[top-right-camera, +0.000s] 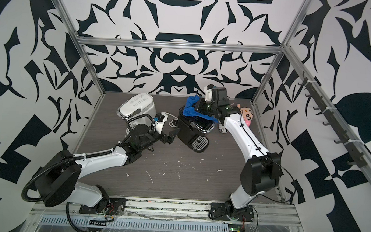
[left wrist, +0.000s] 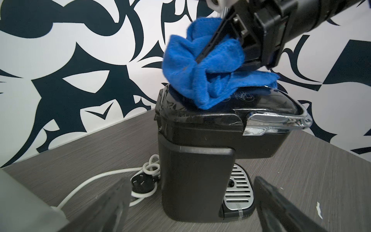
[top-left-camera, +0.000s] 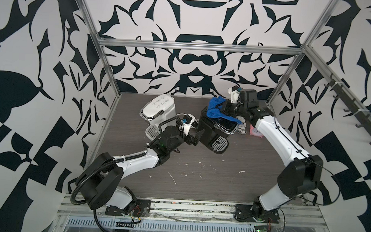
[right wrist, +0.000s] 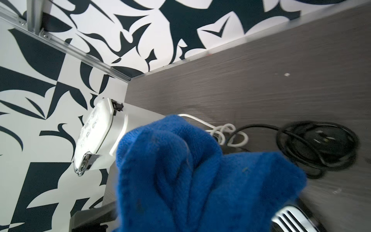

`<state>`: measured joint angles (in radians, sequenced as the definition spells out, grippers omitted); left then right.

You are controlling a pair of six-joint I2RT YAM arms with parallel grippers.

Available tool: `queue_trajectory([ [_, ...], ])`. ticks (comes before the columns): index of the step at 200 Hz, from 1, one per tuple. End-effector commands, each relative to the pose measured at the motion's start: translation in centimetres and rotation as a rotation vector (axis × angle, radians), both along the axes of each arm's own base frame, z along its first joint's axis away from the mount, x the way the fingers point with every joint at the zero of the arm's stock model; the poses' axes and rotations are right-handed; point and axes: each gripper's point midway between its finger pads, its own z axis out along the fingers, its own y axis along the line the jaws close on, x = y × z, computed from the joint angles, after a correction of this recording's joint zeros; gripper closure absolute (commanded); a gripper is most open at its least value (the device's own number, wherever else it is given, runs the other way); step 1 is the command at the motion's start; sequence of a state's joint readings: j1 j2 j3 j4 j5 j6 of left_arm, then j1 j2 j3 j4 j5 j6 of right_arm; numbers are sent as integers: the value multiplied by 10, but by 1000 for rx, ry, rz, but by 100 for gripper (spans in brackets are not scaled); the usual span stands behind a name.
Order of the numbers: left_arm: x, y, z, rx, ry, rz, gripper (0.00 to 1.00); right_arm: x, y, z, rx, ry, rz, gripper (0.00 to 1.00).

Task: Wipe the surface of a coffee machine
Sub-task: Wipe the dirt from the surface of the coffee machine.

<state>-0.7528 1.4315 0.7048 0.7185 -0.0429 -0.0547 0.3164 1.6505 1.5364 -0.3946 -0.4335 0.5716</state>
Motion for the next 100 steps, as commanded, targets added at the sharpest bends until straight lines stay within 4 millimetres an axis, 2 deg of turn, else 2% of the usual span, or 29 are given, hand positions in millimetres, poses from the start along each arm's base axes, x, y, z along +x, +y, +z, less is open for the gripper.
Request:
queue_trajectory([
  [1, 2, 2, 13, -18, -23, 14, 3, 3, 23, 2, -4, -8, 64, 100],
  [13, 3, 3, 13, -14, -23, 20, 3, 6, 26, -1, 5, -1, 72, 100],
  [25, 3, 3, 13, -9, -26, 22, 3, 7, 21, -6, -6, 9, 55, 100],
  [78, 5, 3, 9, -14, -12, 31, 2, 12, -34, -17, -7, 74, -69, 100],
  [100, 5, 1, 9, -33, 2, 21, 3, 6, -45, -21, 16, 97, -86, 100],
])
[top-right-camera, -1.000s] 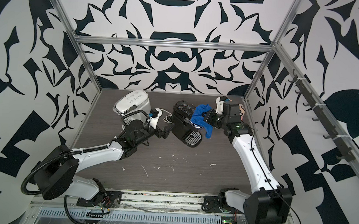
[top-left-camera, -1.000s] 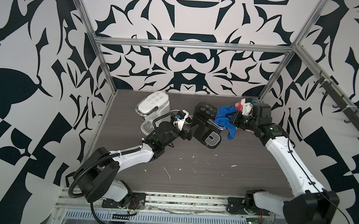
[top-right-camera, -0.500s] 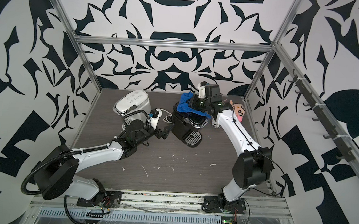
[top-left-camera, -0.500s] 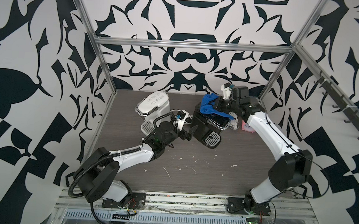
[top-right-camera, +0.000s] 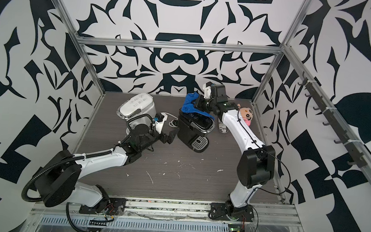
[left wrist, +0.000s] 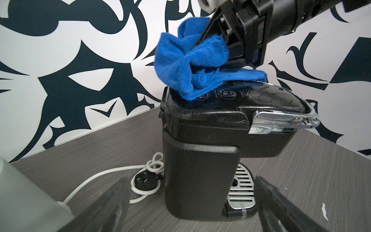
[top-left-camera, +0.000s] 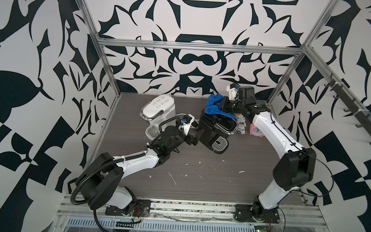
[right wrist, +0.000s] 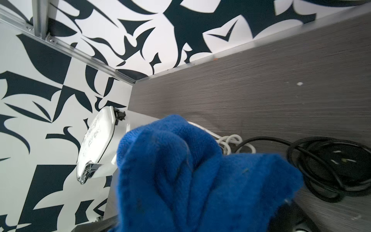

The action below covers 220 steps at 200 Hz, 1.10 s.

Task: Wipe the surface of a coffee machine
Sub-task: Wipe the dirt from the surface of the coffee machine.

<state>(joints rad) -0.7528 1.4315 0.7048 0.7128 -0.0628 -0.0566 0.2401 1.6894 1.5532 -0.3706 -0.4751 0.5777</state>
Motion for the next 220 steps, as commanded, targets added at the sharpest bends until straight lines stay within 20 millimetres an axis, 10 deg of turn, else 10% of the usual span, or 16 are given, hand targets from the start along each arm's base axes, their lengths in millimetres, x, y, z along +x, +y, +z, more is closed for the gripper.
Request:
queue_trajectory([
  [1, 3, -2, 10, -38, -2, 1, 3, -17, -19, -17, -8, 92, -38, 100],
  [127, 9, -18, 9, -60, 19, -41, 3, -104, -24, -8, 51, 103, -67, 100],
  [220, 6, -18, 4, -72, 39, -47, 4, -108, 17, -39, -34, 149, 8, 100],
])
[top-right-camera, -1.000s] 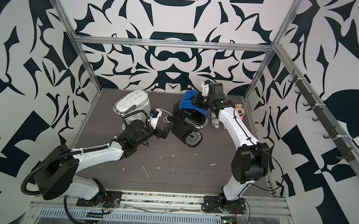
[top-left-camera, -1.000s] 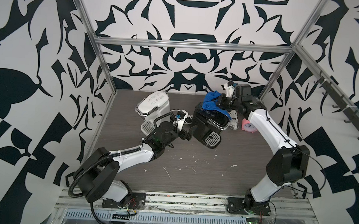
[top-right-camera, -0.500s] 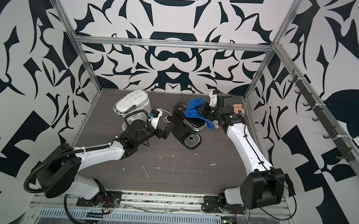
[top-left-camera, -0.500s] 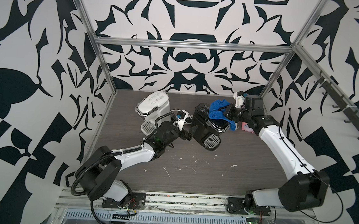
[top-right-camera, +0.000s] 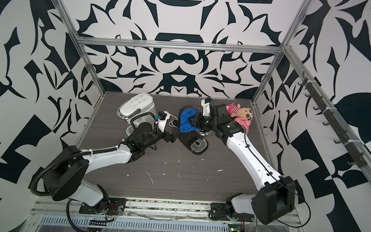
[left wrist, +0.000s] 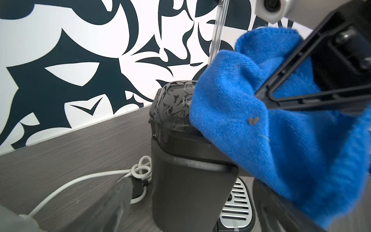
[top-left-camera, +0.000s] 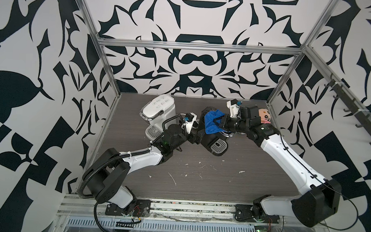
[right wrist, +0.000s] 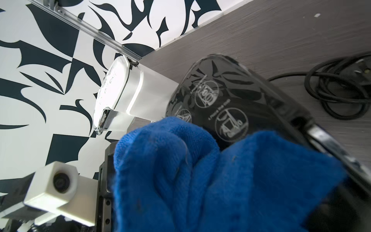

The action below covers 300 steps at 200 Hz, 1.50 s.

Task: Wipe the surface of a coffee machine
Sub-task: Wipe the dirt from the surface of the coffee machine.

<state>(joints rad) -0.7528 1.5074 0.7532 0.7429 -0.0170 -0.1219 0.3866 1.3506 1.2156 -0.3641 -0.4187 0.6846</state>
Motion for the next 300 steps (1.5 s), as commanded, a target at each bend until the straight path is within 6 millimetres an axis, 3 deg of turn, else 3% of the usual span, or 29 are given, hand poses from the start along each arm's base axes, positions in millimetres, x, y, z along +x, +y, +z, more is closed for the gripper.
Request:
queue_trajectory([
  [1, 0, -1, 8, -22, -8, -7, 5, 0, -8, -34, -71, 95, -34, 100],
  [65, 0, 0, 4, -26, 14, -2, 6, -2, -5, -22, -37, 71, -34, 100],
  [105, 2, -2, 2, -41, 19, -4, 6, -5, -6, -29, -44, 92, -34, 100],
  [164, 1, 1, -1, -27, 16, 7, 6, -3, -5, -23, -33, 71, -33, 100],
  [196, -1, 4, 3, -26, 8, 14, 6, 23, -24, -35, -66, 95, -73, 100],
  [218, -3, 9, 9, -19, -1, 25, 6, 44, -17, -41, -87, 117, -41, 100],
  [245, -5, 16, 10, -10, -8, 44, 6, 53, -11, -50, -85, 145, -16, 100],
  [264, -6, 18, 9, -8, -5, 49, 6, 51, -19, -53, -64, 155, -38, 100],
  [300, -4, 13, 4, -12, 13, 35, 6, 48, -52, -59, 16, 163, -130, 100],
])
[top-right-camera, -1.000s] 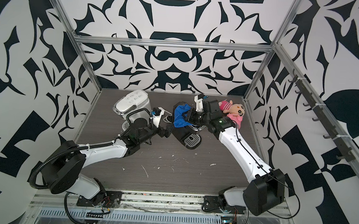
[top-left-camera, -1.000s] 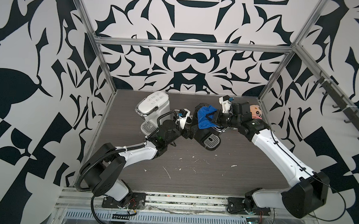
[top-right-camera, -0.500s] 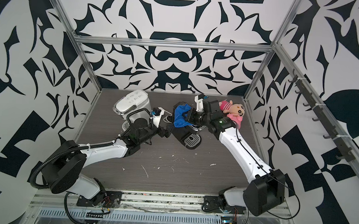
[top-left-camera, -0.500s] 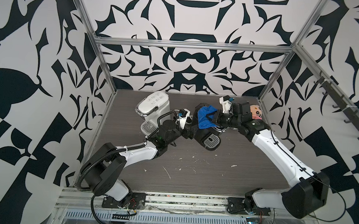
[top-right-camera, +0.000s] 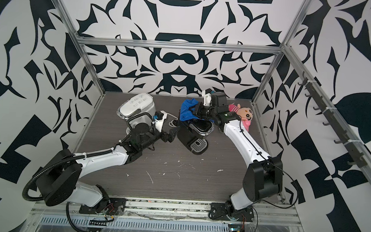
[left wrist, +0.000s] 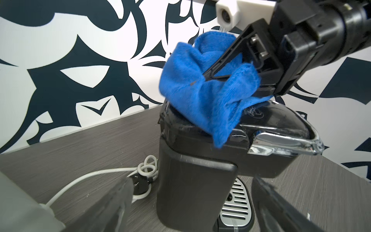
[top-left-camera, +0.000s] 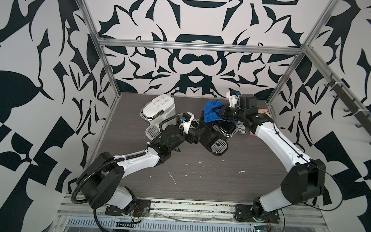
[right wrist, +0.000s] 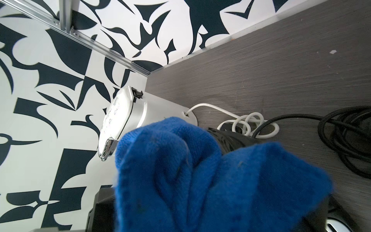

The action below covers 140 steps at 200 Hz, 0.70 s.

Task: Wipe the surface of a coffee machine
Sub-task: Wipe the dirt from the surface of the coffee machine.

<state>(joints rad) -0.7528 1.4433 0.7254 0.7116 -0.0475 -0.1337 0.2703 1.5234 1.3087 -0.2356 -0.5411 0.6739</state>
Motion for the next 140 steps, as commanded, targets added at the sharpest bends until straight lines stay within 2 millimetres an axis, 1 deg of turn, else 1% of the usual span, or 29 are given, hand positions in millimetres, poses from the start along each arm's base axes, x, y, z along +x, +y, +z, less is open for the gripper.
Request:
queue_trajectory([
  [1, 1, 1, -4, -1, 12, 4, 6, -13, -41, -60, -54, 202, -117, 100],
  [18, 3, -2, -4, -13, 18, -1, 6, -14, -52, -67, -39, 221, -141, 100],
  [39, 6, -6, -4, -30, 26, -4, 6, -12, -56, -68, 8, 226, -144, 100],
  [79, 11, -16, 2, -59, 38, -23, 6, 6, -42, -52, 131, 205, -81, 100],
  [104, 15, -20, 10, -72, 26, -26, 6, 18, -42, -49, 208, 213, -61, 100],
  [122, 17, -22, 15, -76, 19, -25, 6, 25, -42, -54, 244, 232, -38, 100],
  [140, 20, -25, 18, -83, 22, -28, 6, 31, -44, -69, 266, 271, -33, 100],
])
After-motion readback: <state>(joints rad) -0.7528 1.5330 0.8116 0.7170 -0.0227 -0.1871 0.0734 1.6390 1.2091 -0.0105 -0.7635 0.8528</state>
